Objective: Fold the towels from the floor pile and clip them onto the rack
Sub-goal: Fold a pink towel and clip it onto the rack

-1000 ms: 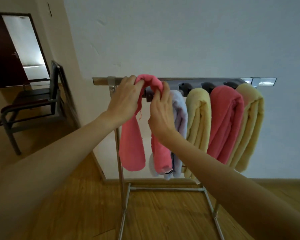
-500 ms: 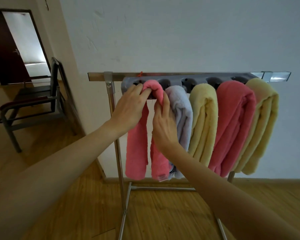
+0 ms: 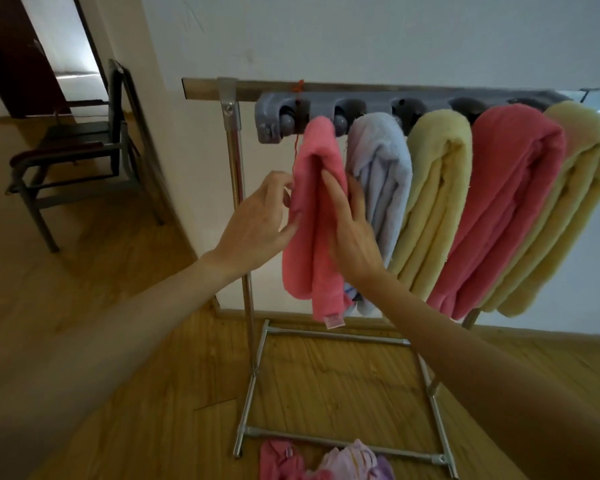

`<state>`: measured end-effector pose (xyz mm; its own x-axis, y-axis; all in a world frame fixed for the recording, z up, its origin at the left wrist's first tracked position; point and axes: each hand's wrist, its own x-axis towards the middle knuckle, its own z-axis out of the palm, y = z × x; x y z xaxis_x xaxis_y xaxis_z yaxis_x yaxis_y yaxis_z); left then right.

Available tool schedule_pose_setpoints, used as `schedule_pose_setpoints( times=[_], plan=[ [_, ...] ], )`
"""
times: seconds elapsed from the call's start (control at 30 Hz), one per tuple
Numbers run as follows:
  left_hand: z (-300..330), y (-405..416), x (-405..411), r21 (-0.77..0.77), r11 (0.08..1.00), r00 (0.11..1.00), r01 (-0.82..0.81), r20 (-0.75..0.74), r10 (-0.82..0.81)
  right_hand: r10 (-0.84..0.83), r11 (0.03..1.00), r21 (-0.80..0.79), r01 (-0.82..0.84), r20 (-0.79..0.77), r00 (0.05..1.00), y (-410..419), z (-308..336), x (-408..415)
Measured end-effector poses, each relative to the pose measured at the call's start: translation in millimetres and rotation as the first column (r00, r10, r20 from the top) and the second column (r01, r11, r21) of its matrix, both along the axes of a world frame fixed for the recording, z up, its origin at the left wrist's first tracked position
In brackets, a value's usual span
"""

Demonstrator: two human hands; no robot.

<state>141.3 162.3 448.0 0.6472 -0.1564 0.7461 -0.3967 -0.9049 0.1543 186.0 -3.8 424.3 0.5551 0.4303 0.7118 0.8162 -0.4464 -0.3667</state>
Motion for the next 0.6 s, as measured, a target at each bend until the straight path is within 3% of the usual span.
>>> schedule_pose_setpoints(
  times=[0.1, 0.17, 0.27, 0.37, 0.5, 0.6],
  plan=[
    [-39.8, 0.7, -3.1, -0.21, 0.976, 0.993, -0.058, -0.116, 0.035, -0.009, 0.995, 0.101, 0.011, -0.025, 1.0, 1.1, -17.5, -3.5],
    [-63.4, 3.5, 2.5, -0.263, 0.958, 0.973, -0.117, -0.223, 0.058, -0.025, 0.986, 0.161, 0.039, -0.087, 0.996, 3.4, -29.9, -4.3],
    [-95.5, 4.5, 15.0, -0.367, 0.911, 0.928, -0.187, -0.371, 0.041, -0.043, 0.984, 0.16, 0.082, -0.231, 0.972, 1.1, -52.3, -6.4],
    [-122.1, 0.6, 21.5, -0.49, 0.838, 0.885, -0.241, -0.466, -0.018, -0.088, 0.982, 0.139, 0.131, -0.279, 0.956, -2.4, -70.6, -10.9],
    [-148.8, 0.1, 19.4, -0.565, 0.763, 0.888, -0.315, -0.458, 0.027, -0.15, 0.964, 0.179, 0.196, -0.241, 0.959, -0.7, -90.7, -15.8],
    [-159.5, 7.8, 12.7, -0.618, 0.699, 0.908, -0.36, -0.404, 0.111, -0.156, 0.953, 0.206, 0.222, -0.296, 0.942, 7.4, -103.4, -20.3]
  ],
)
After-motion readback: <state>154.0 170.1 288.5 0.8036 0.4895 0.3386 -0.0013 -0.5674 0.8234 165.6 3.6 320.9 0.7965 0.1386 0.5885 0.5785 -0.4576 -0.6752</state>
